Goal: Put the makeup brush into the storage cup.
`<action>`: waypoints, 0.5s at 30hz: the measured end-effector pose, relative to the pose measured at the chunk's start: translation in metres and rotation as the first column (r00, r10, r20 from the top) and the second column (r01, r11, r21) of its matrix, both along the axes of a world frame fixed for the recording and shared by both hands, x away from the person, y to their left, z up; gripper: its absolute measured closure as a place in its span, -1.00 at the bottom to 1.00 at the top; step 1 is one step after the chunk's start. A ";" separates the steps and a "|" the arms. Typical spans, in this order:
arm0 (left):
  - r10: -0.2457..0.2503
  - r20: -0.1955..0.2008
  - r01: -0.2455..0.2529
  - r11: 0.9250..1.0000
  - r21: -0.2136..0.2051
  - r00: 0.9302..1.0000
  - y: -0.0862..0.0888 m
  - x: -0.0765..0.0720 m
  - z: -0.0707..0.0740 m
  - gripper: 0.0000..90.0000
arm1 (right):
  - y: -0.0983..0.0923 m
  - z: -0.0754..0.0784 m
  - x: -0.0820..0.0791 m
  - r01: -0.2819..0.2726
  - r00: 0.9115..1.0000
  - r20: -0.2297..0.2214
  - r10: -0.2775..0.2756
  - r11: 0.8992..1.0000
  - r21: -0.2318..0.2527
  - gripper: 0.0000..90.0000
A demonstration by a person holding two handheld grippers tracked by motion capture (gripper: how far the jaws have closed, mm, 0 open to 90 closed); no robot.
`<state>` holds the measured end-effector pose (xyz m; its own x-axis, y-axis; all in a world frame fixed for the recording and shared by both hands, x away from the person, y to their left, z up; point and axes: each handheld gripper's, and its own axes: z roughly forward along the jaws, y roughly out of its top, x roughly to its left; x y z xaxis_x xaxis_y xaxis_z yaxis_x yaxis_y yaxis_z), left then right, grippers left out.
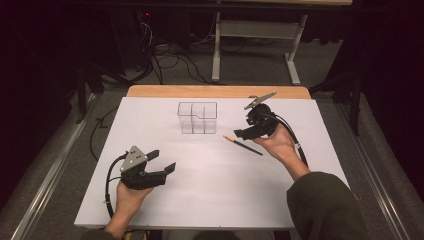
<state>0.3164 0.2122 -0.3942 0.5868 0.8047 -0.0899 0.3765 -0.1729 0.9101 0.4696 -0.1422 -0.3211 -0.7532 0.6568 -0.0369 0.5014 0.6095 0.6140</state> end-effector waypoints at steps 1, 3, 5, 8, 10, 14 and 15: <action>0.000 0.000 0.000 1.000 0.001 1.000 0.000 0.000 0.000 -0.44 | 0.001 0.001 0.000 -0.001 1.000 0.000 0.001 1.000 -0.006 -0.24; 0.001 0.001 -0.001 1.000 -0.001 1.000 0.000 0.000 0.000 -0.44 | 0.003 0.002 0.000 0.009 1.000 -0.005 -0.009 1.000 -0.026 -0.22; 0.002 0.000 -0.002 1.000 -0.006 1.000 -0.001 0.000 0.000 -0.44 | 0.006 0.003 0.001 0.000 1.000 -0.003 0.000 0.999 -0.051 -0.19; -0.002 0.000 0.002 1.000 0.001 1.000 0.000 0.000 0.000 -0.44 | 0.009 0.004 0.002 -0.012 1.000 -0.001 0.012 0.996 -0.085 -0.16; 0.000 0.002 0.000 1.000 -0.003 1.000 0.000 0.000 0.000 -0.44 | 0.010 0.004 0.004 -0.024 1.000 -0.023 0.022 0.996 -0.089 -0.12; -0.002 0.001 0.002 1.000 0.001 1.000 0.000 0.000 0.000 -0.44 | 0.014 0.002 0.006 -0.044 0.997 -0.070 0.036 0.992 -0.117 -0.06; -0.001 0.000 0.001 1.000 0.000 1.000 0.000 0.000 0.000 -0.44 | 0.015 0.002 0.006 -0.036 0.996 -0.084 0.025 0.991 -0.131 -0.05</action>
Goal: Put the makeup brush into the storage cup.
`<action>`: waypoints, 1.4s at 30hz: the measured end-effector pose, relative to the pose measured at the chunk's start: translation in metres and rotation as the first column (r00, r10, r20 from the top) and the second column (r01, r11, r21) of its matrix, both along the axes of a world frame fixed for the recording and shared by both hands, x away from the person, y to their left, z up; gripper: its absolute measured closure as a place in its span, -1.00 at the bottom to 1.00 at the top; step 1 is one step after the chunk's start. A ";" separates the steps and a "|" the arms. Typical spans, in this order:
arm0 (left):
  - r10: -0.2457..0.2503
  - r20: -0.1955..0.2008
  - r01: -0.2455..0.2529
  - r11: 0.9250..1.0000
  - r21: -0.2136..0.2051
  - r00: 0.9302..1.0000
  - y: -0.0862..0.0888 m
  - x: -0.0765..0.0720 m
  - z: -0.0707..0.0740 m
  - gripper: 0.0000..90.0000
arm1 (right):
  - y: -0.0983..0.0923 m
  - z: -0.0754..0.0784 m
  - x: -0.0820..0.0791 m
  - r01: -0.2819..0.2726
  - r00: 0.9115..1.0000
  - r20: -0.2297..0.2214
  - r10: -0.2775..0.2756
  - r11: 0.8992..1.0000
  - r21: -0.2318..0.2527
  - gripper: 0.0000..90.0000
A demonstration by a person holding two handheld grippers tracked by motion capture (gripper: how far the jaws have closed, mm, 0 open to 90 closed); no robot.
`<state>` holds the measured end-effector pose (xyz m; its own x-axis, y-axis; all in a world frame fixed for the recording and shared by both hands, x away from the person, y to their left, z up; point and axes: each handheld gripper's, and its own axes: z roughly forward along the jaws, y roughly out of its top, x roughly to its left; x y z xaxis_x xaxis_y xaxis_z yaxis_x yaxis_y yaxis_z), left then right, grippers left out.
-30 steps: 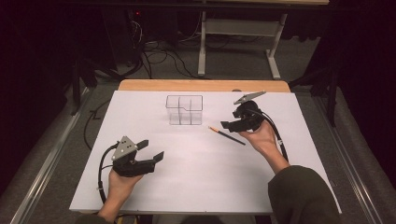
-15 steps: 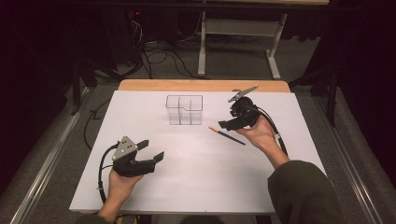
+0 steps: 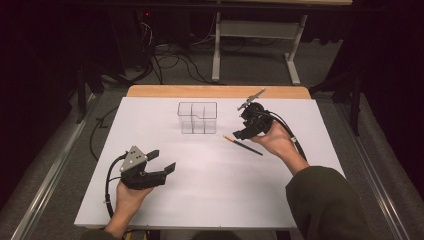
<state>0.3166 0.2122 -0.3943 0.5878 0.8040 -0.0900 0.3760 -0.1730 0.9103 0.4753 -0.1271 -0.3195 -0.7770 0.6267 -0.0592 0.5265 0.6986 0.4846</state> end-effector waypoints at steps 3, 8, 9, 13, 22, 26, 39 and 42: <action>0.000 -0.001 0.000 1.000 0.001 1.000 0.000 0.000 0.000 -0.44 | 0.001 -0.002 0.003 -0.026 1.000 -0.004 0.026 0.999 -0.037 -0.03; 0.005 0.004 -0.005 1.000 -0.001 1.000 0.001 0.000 0.000 -0.44 | 0.001 -0.005 0.006 -0.020 1.000 -0.025 0.018 0.997 -0.068 -0.08; 0.006 0.005 -0.006 1.000 -0.002 1.000 0.001 0.000 0.000 -0.44 | 0.001 -0.006 0.006 -0.012 0.999 -0.035 0.009 0.997 -0.072 -0.08; 0.007 0.004 -0.007 1.000 -0.002 1.000 0.001 0.000 0.000 -0.44 | 0.001 -0.010 0.009 0.001 0.998 -0.065 -0.008 0.995 -0.102 -0.06; 0.007 0.005 -0.007 1.000 -0.004 1.000 0.001 -0.001 0.001 -0.44 | 0.003 -0.023 0.015 -0.033 0.993 -0.114 0.015 0.986 -0.162 0.12; 0.005 0.004 -0.005 1.000 0.000 1.000 0.001 -0.001 0.001 -0.44 | 0.006 -0.029 0.017 -0.040 0.991 -0.136 0.014 0.982 -0.186 0.20; -0.001 0.003 0.001 1.000 0.005 1.000 0.000 -0.001 0.000 -0.44 | 0.007 -0.042 0.023 -0.026 0.980 -0.199 -0.022 0.972 -0.234 0.35; -0.002 0.002 0.002 1.000 0.006 1.000 0.000 -0.001 0.000 -0.44 | 0.008 -0.045 0.024 -0.020 0.979 -0.203 -0.032 0.968 -0.249 0.38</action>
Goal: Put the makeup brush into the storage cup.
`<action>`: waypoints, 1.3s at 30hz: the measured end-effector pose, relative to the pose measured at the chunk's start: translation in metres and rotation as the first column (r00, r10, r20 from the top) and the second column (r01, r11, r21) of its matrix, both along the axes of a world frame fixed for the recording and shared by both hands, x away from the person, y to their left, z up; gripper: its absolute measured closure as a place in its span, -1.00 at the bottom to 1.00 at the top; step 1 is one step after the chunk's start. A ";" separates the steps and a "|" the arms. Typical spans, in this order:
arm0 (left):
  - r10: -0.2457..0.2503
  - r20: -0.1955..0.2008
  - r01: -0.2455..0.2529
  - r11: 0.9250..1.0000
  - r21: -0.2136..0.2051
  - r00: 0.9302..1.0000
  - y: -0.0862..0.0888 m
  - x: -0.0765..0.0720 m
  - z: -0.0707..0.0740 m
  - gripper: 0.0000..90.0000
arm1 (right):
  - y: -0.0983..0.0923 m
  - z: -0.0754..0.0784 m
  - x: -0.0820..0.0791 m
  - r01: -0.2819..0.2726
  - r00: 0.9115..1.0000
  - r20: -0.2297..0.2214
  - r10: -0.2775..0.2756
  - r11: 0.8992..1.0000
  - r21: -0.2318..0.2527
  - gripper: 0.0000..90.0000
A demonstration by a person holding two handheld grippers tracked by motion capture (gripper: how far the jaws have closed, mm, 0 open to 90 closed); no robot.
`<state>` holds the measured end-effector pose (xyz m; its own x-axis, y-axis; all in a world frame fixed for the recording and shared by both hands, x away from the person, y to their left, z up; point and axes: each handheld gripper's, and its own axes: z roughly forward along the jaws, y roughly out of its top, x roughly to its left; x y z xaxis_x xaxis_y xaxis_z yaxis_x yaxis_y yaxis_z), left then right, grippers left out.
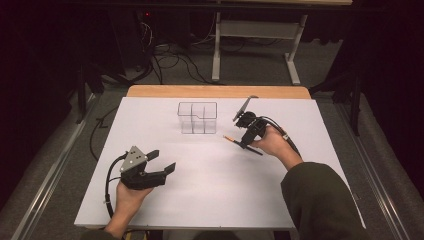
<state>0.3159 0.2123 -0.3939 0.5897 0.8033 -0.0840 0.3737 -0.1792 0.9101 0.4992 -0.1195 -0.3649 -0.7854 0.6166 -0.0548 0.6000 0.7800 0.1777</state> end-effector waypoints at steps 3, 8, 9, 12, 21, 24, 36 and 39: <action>-0.001 0.004 0.001 1.000 -0.005 1.000 0.000 0.000 0.000 -0.44 | 0.001 -0.004 0.001 0.007 1.000 -0.008 -0.007 1.000 -0.015 0.42; -0.004 0.003 0.004 1.000 -0.001 1.000 0.000 0.000 0.000 -0.44 | 0.002 -0.008 0.003 -0.003 1.000 -0.016 0.002 0.999 -0.034 0.48; -0.004 0.003 0.004 1.000 -0.003 1.000 0.000 0.000 0.000 -0.44 | 0.002 -0.009 0.004 -0.002 1.000 -0.027 0.001 0.999 -0.039 0.50; -0.003 0.003 0.003 1.000 -0.004 1.000 0.000 0.000 0.000 -0.44 | 0.002 -0.011 0.005 0.017 0.999 -0.034 -0.018 0.999 -0.040 0.51; -0.004 0.002 0.004 1.000 -0.001 1.000 -0.001 0.000 0.000 -0.44 | -0.001 -0.016 0.008 0.017 0.999 -0.048 -0.020 0.998 -0.062 0.57; -0.004 0.002 0.004 1.000 0.000 1.000 0.000 0.000 0.000 -0.44 | -0.001 -0.018 0.008 0.040 0.997 -0.059 -0.045 0.996 -0.074 0.59; -0.004 0.002 0.004 1.000 0.001 1.000 0.000 0.000 0.000 -0.44 | 0.000 -0.023 0.011 0.058 0.995 -0.070 -0.065 0.994 -0.094 0.74; -0.003 0.002 0.003 1.000 0.000 1.000 0.000 0.000 0.000 -0.44 | 0.000 -0.023 0.011 0.056 0.996 -0.067 -0.063 0.994 -0.099 0.80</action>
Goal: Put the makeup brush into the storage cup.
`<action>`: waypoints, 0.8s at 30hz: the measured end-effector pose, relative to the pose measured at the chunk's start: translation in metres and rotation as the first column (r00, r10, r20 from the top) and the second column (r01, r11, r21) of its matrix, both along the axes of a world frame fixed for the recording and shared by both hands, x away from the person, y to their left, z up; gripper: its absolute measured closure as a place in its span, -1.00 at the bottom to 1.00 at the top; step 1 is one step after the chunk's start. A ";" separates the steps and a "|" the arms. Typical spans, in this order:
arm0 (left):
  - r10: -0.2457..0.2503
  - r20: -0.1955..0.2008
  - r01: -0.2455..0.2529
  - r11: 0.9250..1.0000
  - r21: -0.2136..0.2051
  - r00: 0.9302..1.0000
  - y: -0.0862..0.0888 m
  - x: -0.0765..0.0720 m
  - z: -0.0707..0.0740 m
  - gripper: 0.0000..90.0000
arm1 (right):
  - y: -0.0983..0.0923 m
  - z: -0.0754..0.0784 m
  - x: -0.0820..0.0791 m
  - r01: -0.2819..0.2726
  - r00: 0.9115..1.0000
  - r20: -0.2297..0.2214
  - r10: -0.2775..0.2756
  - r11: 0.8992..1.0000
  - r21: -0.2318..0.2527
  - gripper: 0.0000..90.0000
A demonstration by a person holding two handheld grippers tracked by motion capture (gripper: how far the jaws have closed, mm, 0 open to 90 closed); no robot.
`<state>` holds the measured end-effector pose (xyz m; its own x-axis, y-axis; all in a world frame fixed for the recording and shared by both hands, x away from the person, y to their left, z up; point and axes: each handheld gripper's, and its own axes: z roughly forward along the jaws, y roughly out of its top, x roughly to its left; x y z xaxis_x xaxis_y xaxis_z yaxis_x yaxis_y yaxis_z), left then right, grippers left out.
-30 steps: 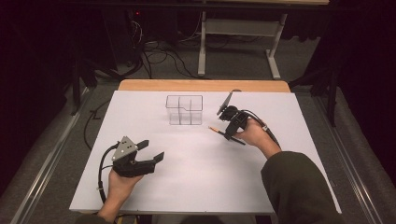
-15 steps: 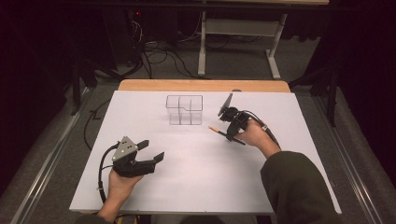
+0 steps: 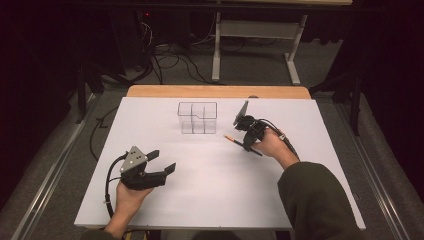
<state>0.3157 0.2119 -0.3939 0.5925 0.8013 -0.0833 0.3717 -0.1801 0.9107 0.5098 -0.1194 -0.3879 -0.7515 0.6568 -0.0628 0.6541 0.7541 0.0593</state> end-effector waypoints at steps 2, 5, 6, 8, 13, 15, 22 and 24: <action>0.000 0.000 0.000 1.000 0.001 1.000 0.000 0.000 0.000 -0.44 | 0.000 0.000 0.001 -0.018 1.000 0.004 0.018 1.000 0.004 0.82; -0.001 0.000 0.001 1.000 0.001 1.000 0.000 0.000 0.000 -0.44 | 0.000 -0.001 0.001 -0.014 1.000 0.006 0.014 1.000 0.008 0.85; 0.000 0.000 0.000 1.000 0.001 1.000 0.000 0.000 0.000 -0.44 | 0.000 -0.001 0.001 -0.005 1.000 0.003 0.005 1.000 0.007 0.86; 0.000 0.000 0.000 1.000 0.002 1.000 0.000 0.000 0.000 -0.44 | 0.001 -0.001 0.001 -0.004 1.000 0.003 0.004 1.000 0.007 0.87; 0.000 -0.001 0.000 1.000 0.002 1.000 0.000 0.000 0.000 -0.44 | 0.000 -0.001 0.002 -0.012 1.000 -0.002 0.012 1.000 0.009 0.88; 0.000 -0.001 0.000 1.000 0.003 1.000 0.000 0.000 0.000 -0.44 | 0.000 -0.001 0.002 -0.012 1.000 -0.001 0.012 1.000 0.010 0.88; 0.000 -0.003 0.000 1.000 0.004 1.000 0.000 0.000 0.000 -0.44 | 0.002 -0.001 0.000 -0.012 1.000 0.018 0.012 1.000 0.002 0.90; -0.001 -0.003 0.001 1.000 0.003 1.000 0.000 0.000 0.000 -0.44 | 0.002 0.000 0.000 -0.009 1.000 0.014 0.009 1.000 0.002 0.90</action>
<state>0.3160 0.2115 -0.3941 0.5931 0.8008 -0.0828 0.3743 -0.1832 0.9090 0.5100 -0.1179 -0.3880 -0.7564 0.6501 -0.0720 0.6463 0.7598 0.0703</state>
